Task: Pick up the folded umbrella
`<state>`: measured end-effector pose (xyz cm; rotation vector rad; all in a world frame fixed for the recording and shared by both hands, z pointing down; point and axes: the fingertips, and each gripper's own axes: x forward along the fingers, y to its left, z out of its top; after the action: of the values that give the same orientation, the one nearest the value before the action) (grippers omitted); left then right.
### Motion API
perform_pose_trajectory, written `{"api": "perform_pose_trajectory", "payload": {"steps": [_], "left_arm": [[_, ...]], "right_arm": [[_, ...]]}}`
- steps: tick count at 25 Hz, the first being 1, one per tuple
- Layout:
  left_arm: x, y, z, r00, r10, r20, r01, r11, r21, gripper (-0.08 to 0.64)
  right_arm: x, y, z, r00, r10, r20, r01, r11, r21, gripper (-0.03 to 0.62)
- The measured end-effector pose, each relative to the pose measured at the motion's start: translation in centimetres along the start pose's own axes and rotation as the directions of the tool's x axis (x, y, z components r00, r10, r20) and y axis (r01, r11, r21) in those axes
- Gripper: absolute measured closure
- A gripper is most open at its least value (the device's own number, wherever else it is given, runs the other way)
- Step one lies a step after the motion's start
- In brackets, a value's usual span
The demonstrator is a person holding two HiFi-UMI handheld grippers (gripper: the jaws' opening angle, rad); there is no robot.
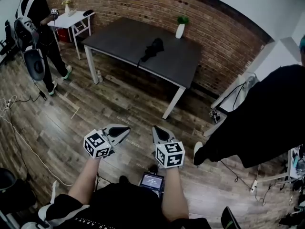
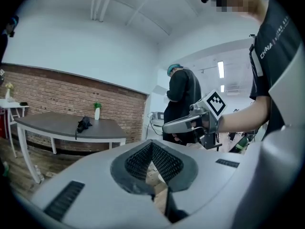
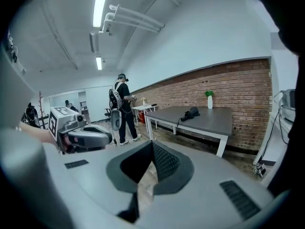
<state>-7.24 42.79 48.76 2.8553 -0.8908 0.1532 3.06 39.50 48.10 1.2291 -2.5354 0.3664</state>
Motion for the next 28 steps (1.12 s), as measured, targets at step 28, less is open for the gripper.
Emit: {"api": "perform_pose_trajectory", "payload": {"steps": [28], "left_arm": [[0.8, -0.5, -1.7, 0.999, -0.027, -0.019, 0.026, 0.999, -0.042, 0.557]], "right_arm": [[-0.7, -0.8, -2.6, 0.999, -0.015, -0.045, 0.017, 0.998, 0.053, 0.581]]}}
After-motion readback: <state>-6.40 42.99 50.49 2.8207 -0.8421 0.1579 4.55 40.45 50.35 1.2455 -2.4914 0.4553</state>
